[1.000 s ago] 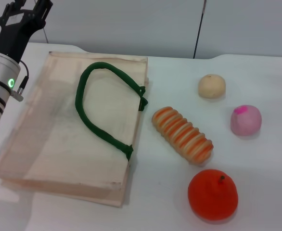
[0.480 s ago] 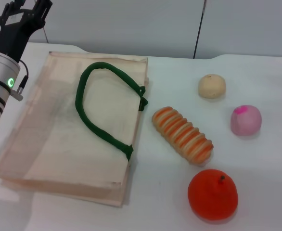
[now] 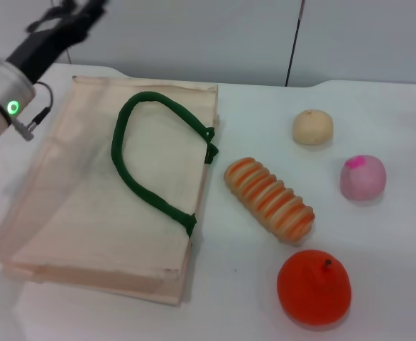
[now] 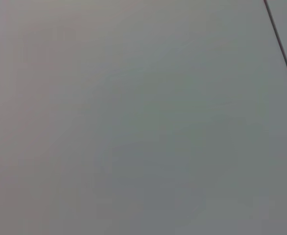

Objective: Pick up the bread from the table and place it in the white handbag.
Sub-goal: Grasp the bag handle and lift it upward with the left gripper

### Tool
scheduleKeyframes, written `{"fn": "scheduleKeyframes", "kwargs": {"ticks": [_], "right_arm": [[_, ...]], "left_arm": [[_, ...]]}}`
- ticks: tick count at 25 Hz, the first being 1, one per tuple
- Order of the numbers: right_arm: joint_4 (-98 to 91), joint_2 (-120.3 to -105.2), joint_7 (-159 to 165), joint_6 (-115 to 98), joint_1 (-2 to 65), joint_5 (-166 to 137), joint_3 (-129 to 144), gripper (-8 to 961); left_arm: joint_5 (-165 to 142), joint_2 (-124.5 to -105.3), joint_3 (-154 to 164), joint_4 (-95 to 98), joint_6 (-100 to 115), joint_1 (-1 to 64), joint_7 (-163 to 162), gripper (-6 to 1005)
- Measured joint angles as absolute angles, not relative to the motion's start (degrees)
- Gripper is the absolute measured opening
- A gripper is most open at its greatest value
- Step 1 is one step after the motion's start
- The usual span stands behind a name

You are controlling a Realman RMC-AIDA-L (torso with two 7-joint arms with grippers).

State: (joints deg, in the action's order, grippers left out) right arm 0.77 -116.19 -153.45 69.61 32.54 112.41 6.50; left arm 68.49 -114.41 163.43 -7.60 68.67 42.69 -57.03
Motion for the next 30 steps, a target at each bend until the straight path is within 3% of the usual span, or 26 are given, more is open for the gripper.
{"fn": "scheduleKeyframes", "kwargs": {"ticks": [9,17,20,25,30], "right_arm": [[0.6,-116.15,-153.5,69.4,32.5,112.4,6.5,893],[-0.2,-116.01,-153.8,69.1,31.2,114.3,6.5,894],[-0.4,-116.01,-153.7,69.0,31.1,114.4,6.5,894],[-0.4,-116.01,-153.7,68.8,31.2,114.5,6.5,894],[-0.4,-116.02,-153.8,68.8,31.4,114.4,6.5,894]], "left_arm": [[36.3,-110.41,164.1,-26.3,74.8,49.5,-90.4,741],[16.5,-109.19,164.2,-40.0,82.7,54.5,-105.4,751],[9.1,-108.69,164.2,-40.6,83.5,56.1,-106.9,815],[3.4,-109.52,164.2,-40.0,81.0,58.3,-107.5,866],[2.2,-111.60,164.1,-37.2,75.7,59.1,-108.2,882]]}}
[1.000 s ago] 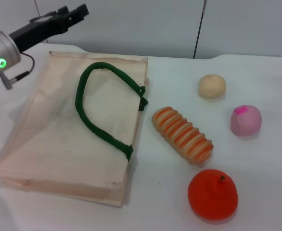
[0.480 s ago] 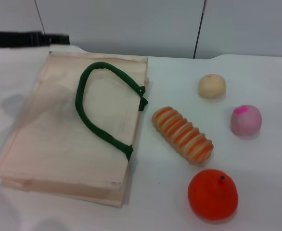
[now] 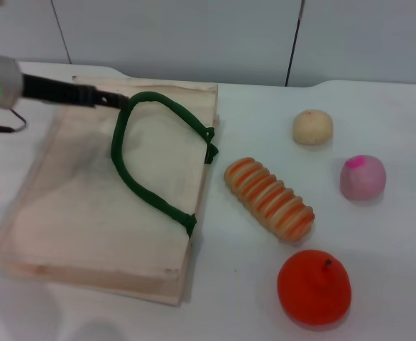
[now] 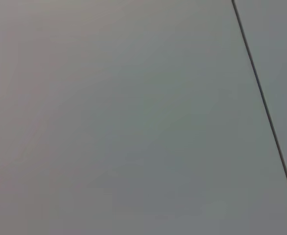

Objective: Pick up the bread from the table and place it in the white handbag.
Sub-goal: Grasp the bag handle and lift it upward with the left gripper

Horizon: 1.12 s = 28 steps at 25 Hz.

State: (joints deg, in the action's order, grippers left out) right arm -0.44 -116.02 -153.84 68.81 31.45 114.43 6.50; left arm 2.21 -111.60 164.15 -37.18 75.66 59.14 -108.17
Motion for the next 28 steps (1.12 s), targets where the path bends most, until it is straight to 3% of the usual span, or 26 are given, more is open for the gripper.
{"fn": "scheduleKeyframes", "kwargs": {"ticks": [16,28], "right_arm": [[-0.3,-116.01,-153.9,68.8,31.8,114.2,6.6,894],[-0.3,-116.01,-154.0,68.8,31.8,114.3,6.5,888]], "left_arm": [[-3.1,-114.10,164.1,-27.7,61.3,61.0,-108.2,827],[-4.0,-113.63,164.1,-25.5,61.4,60.9,-110.3,749]]}}
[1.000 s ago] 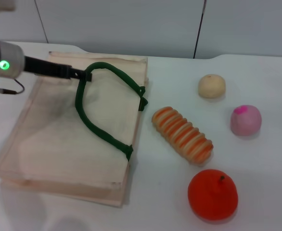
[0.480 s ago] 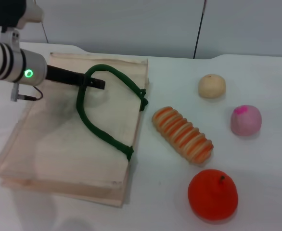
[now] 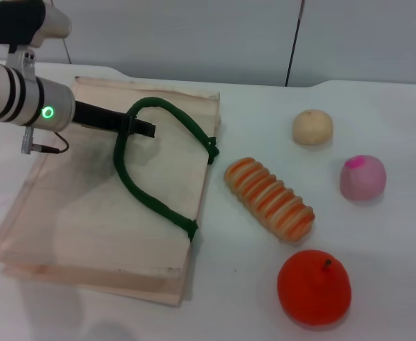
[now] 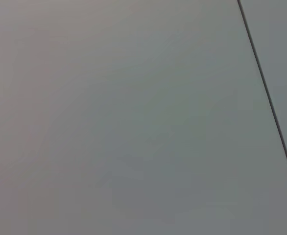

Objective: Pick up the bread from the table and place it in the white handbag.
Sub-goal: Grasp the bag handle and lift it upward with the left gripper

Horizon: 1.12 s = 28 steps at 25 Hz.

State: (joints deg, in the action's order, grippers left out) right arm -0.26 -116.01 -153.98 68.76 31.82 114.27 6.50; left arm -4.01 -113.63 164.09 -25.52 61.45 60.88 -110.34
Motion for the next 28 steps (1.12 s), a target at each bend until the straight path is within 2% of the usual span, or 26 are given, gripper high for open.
{"fn": "scheduleKeyframes", "kwargs": {"ticks": [5,10,13,16,18,22,28], "right_arm": [[-0.3,-116.01,-154.0,68.7,31.8,114.4,6.5,886],[-0.3,-116.02,-154.0,68.0,31.8,114.5,6.5,883],[-0.4,-116.01,-153.8,66.2,31.8,114.6,6.5,882],[-0.4,-116.02,-153.7,65.8,31.8,114.6,6.5,880],[-0.4,-116.01,-153.6,65.8,31.8,114.6,6.5,879],[-0.3,-116.01,-153.5,65.9,31.9,114.6,6.5,877],[-0.3,-116.01,-152.6,66.2,31.9,114.2,6.7,874]], "left_arm": [[-3.8,-113.54,164.1,-25.6,61.4,60.8,-110.4,635],[-1.7,-113.00,164.1,-25.9,62.6,60.3,-110.7,402],[3.3,-111.81,164.1,-25.9,66.5,59.5,-108.9,168],[9.3,-110.43,164.1,-25.9,71.0,58.3,-106.0,124],[16.8,-108.66,164.1,-25.9,78.1,56.1,-102.8,95],[25.4,-106.45,164.1,-26.0,88.2,53.2,-99.1,95],[33.5,-104.69,164.1,-26.2,98.6,50.2,-96.2,95]]}}
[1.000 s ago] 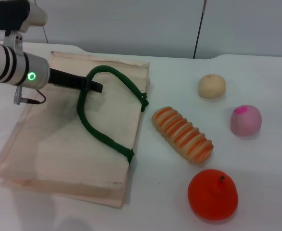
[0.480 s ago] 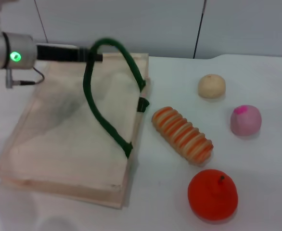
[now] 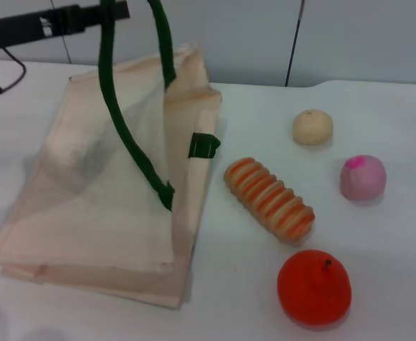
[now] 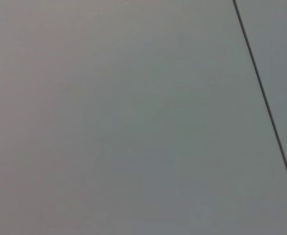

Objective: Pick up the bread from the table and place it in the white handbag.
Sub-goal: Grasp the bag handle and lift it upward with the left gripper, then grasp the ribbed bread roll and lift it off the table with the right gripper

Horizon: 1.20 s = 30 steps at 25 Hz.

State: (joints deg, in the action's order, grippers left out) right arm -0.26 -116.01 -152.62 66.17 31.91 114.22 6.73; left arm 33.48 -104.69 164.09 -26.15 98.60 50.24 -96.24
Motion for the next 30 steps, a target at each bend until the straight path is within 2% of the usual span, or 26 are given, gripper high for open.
{"fn": "scheduleKeyframes", "kwargs": {"ticks": [5,12,24,30], "right_arm": [[-1.0,-115.94,-148.1,66.2,31.9,111.9,7.3,871],[-8.3,-115.81,-132.1,66.7,32.5,94.0,7.9,867],[-21.6,-115.40,-110.8,74.6,41.4,59.4,19.8,861],[-21.8,-115.81,-108.6,75.5,45.0,51.2,23.7,858]], "left_arm": [[37.2,-104.18,164.1,-27.3,103.7,49.6,-96.0,95],[38.6,-103.87,164.1,-27.6,105.1,49.1,-95.9,95],[37.0,-103.83,164.1,-29.4,104.2,49.4,-96.6,95],[36.9,-103.87,164.1,-29.4,104.1,49.7,-96.7,95]]}}
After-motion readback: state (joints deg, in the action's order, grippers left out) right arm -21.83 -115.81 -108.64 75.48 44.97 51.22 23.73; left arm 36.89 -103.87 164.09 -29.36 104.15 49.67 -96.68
